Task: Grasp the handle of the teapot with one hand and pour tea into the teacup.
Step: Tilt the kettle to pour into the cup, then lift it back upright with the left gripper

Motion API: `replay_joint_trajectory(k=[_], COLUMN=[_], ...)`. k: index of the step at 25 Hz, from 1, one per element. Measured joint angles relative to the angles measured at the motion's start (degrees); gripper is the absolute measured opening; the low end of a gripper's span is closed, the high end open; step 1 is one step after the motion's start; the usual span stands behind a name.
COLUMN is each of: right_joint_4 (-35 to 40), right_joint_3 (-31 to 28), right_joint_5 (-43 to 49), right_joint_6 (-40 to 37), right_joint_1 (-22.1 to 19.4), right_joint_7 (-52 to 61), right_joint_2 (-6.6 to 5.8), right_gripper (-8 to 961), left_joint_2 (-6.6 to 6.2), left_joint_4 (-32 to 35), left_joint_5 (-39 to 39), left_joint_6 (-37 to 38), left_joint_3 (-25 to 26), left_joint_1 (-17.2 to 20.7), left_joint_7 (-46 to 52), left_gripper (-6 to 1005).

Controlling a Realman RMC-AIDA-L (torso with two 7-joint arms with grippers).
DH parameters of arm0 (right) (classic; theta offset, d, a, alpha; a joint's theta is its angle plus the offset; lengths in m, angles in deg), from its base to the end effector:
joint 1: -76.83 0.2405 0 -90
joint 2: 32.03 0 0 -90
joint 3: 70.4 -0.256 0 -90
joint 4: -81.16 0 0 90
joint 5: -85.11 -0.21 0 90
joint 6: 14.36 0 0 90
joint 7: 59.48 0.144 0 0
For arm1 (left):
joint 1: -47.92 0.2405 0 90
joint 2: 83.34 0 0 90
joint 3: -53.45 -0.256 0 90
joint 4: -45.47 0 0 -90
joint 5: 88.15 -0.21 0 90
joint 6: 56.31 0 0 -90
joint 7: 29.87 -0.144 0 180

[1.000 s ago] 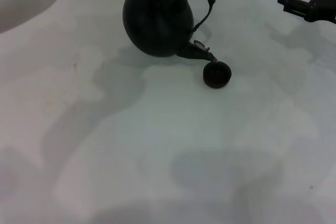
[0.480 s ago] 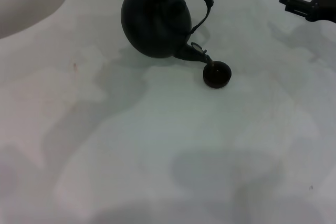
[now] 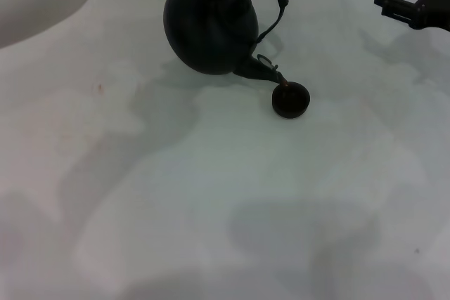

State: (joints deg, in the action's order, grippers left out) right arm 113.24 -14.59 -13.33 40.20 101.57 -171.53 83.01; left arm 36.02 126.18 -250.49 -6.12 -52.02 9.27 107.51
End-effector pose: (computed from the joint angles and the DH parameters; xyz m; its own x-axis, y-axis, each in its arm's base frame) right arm 0.3214 0.3751 0.0306 0.7552 -0.2853 -0.5901 -0.6388 -0.5223 -0.5650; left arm -0.0735 0.3943 -0.0535 0.9463 -0.1095 -0.3043 -0.2848 -0.7279 -0.6237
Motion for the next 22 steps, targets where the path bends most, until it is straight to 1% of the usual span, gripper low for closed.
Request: replay_joint_trajectory(k=[22], right_joint_4=[-0.09], right_joint_3=[0.00], right_joint_5=[0.01], right_joint_6=[-0.61], right_joint_1=[0.58], right_joint_7=[-0.01], right_joint_2=[0.00], right_gripper=[860], left_joint_2=[-0.16], left_joint_4=[-1.81], left_joint_5=[0.01], left_joint_6=[0.00], left_joint_3=[0.00], left_joint_1=[-1.62], left_joint_7=[-0.35], left_gripper=[129])
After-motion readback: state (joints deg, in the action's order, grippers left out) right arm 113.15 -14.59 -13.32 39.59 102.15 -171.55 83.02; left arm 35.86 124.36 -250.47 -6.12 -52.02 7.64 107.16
